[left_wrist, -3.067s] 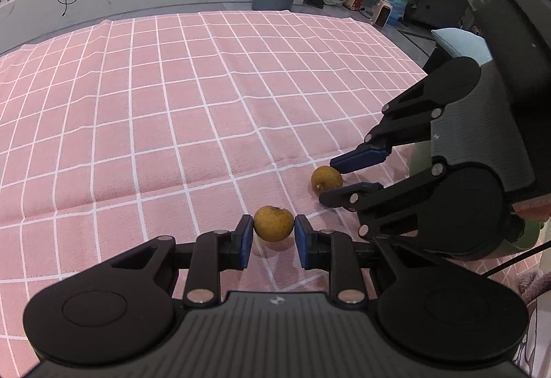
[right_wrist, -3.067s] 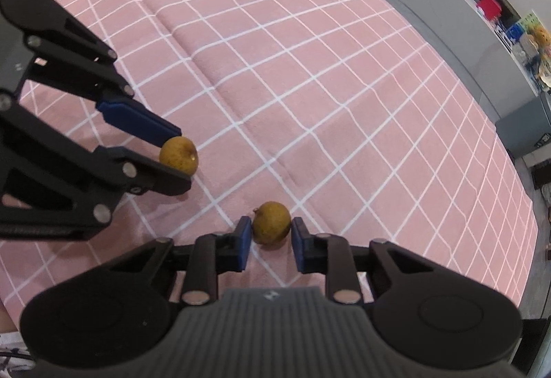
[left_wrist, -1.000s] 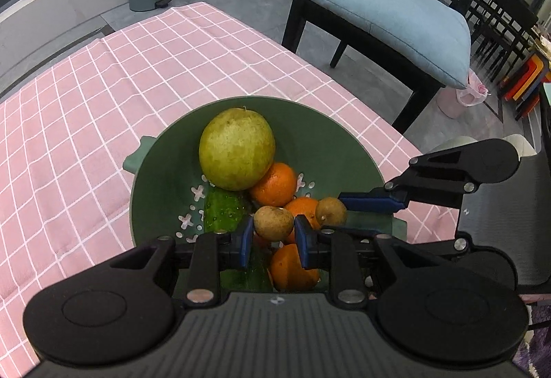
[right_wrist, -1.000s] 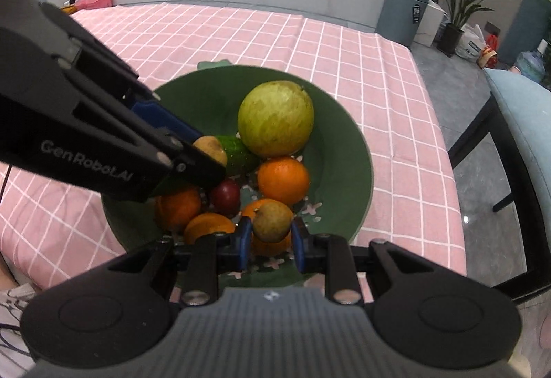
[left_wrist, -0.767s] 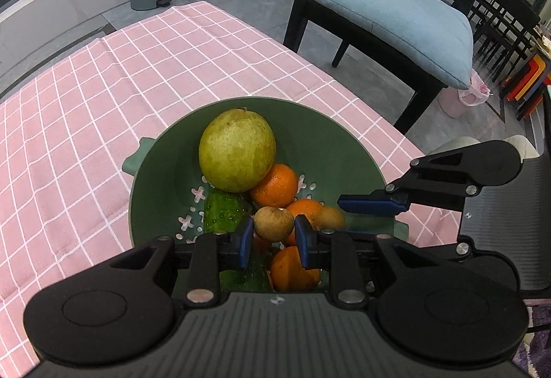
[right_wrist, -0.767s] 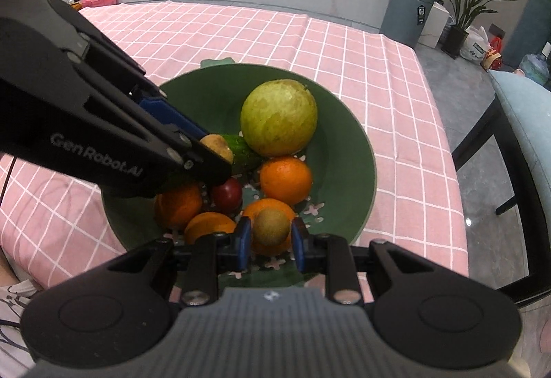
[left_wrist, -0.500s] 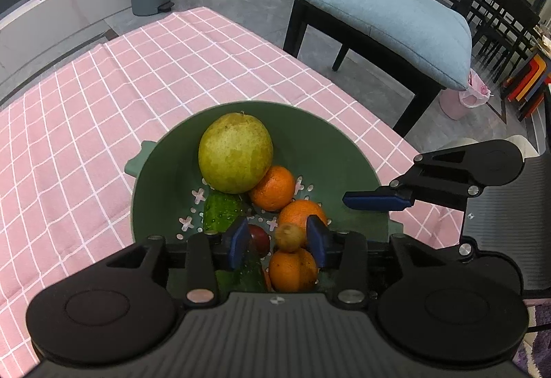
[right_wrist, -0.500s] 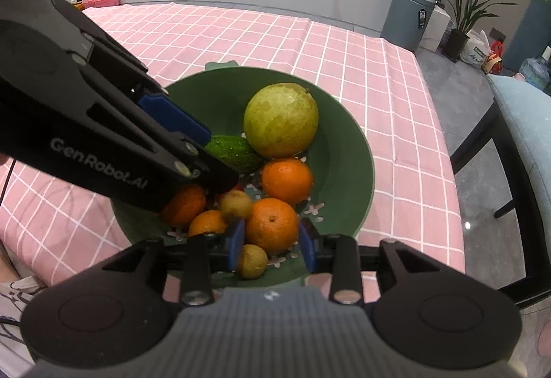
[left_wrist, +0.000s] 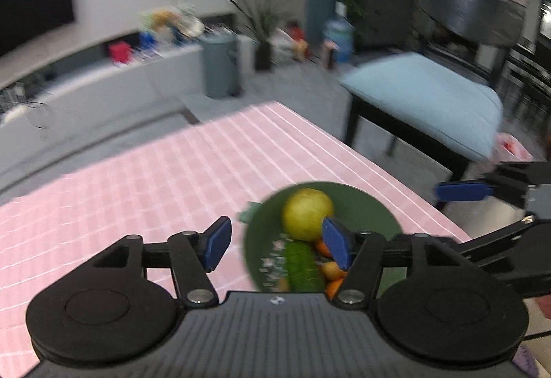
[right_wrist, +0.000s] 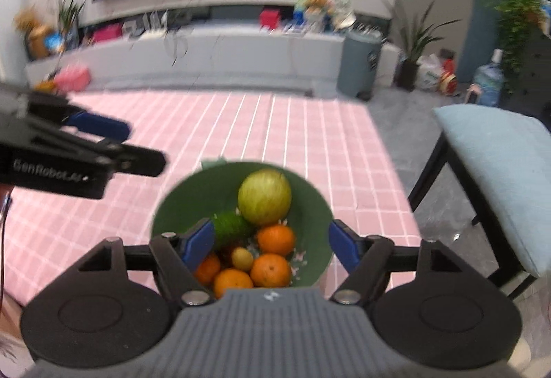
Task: Organize fruits
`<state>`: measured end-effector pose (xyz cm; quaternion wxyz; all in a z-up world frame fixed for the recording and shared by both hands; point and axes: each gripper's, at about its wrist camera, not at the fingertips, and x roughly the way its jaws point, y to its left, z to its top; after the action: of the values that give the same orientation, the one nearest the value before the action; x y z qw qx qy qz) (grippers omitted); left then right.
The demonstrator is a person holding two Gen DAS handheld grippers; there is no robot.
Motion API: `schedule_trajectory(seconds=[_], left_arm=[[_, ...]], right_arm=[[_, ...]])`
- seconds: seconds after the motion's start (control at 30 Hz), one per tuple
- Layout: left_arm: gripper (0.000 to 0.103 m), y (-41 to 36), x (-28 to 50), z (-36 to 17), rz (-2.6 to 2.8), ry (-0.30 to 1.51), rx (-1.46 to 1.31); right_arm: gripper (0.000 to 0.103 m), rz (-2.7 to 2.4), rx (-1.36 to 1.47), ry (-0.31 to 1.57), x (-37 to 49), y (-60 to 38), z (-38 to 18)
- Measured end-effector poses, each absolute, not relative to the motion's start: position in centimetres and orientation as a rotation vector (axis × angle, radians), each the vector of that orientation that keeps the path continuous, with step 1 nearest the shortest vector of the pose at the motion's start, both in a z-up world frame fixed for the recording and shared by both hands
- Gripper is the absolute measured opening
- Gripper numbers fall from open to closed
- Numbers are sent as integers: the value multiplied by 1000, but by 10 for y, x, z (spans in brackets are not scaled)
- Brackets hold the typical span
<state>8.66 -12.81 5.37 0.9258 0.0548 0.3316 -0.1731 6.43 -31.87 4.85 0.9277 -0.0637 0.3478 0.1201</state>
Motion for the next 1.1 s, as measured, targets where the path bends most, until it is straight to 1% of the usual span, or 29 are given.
schedule_trajectory(seconds=[0.07,0.1,0.2,0.47,0.5,0.57,0.6,0.87,1.1], left_arm=[[78,-117,73,58,-293,648,92],[79,-112,66,60,-265,631,77],[79,-99,47,59,-178,581,44],[80,-76,10,50,-55,498,48],[81,-75,6,46,-43,485,51],[88,-74,-4,40,-20,466,70],[89,-74,-7,36,-9,460,80],[90,-72,-21,11,54,480,99],[90,-66,-21,-8,48,532,68]], right_arm=[[74,223,-101,673,50,-317,56],[76,209,-86,655,43,-314,59],[80,179,-37,601,22,-309,66],[81,98,82,531,-22,-296,52],[81,90,87,528,-26,-294,49],[82,71,82,524,-32,-289,41],[82,62,77,528,-33,-287,36],[82,50,69,544,-40,-272,7],[83,70,53,525,-45,-264,-4]])
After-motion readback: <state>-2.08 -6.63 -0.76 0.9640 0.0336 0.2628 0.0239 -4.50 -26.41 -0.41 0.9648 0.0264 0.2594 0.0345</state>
